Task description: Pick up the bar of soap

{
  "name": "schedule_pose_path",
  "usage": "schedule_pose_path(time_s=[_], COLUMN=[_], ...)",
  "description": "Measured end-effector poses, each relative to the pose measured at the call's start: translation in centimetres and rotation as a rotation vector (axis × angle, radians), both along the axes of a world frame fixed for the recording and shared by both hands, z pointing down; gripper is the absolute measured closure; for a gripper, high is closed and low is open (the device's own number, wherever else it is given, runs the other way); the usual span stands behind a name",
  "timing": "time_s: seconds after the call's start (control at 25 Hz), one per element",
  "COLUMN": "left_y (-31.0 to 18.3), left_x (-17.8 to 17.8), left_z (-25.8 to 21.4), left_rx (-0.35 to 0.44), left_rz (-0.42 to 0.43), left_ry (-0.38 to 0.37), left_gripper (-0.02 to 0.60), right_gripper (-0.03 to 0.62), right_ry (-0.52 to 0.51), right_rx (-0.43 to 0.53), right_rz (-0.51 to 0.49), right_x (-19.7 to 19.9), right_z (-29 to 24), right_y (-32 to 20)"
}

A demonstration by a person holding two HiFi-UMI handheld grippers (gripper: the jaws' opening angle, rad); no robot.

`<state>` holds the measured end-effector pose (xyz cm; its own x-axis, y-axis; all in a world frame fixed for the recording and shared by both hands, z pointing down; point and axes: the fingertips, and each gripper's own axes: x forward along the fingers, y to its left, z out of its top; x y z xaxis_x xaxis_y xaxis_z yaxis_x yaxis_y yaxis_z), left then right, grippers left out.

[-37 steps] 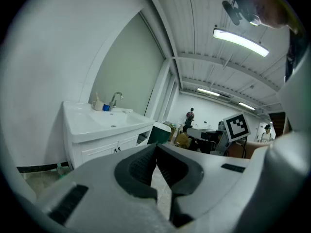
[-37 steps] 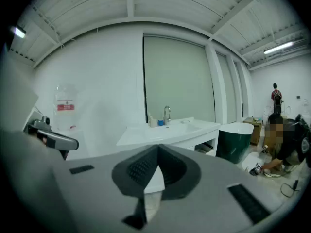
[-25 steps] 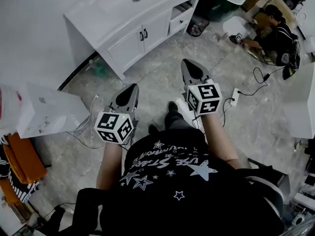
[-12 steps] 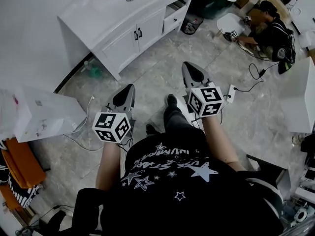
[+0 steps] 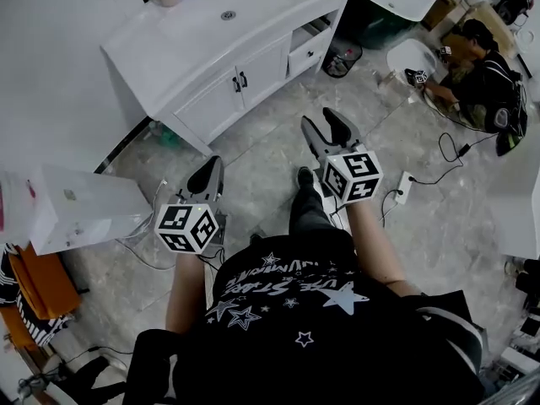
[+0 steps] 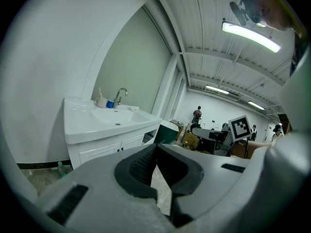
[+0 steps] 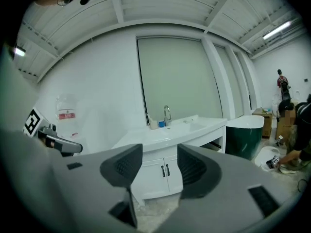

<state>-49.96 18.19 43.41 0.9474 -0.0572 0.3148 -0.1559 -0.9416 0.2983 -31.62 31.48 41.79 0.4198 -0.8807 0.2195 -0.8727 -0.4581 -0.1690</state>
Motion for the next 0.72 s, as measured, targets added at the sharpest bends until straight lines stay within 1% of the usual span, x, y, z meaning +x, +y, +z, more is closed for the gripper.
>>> schedule_pose_path(time_s=[0.04,0.16,0.32,0.36,0.52,0.6,0.72], left_y=[-0.3,-1.1,-1.5,-1.5,-1.7,-1.8,-1.9], left_x=[1.4,5.7,11.1,12.3,16.9,18.9,20.8], left_z=[0.0,-0.2,-1.0,-1.2,-1.8,-1.8,-1.9], left_rx=[0.003,0.024,0.038,0.041,0.058,0.075,0.091], left_rz=[-0.011,-0.045,-0.087,-0.095,-0.136,-0.161,-0.212], left_ry=[-0.005,-0.018,-0.016,-0.016,-0.017,-0.017,-0.015], left_gripper=[0.572,0.572,0.572,0.572,0.572,0.572,0.572], right_gripper=[0.371,0.349,0.315,0.296,0.229,0.217,0.203], right_ry=[-0.008,-0.018,-0.023,-0.031,-0.062,-0.070,-0.078], right_rx=[-0.001,0.002,0.006,0.006,-0.004,-0.008,-0.018], right_rz=[-0.013,-0.057,-0.112,-0.126,-0.194,-0.229,-0.285], right_x=[1.6,6.3,12.3,13.6,18.0,19.8,22.0], right_z=[0.1,0.1,-0.4,-0.5,-0.3,0.2,0.7], right_y=[-0.4,-1.8,-3.5,-3.8,-4.9,-5.3,-6.2])
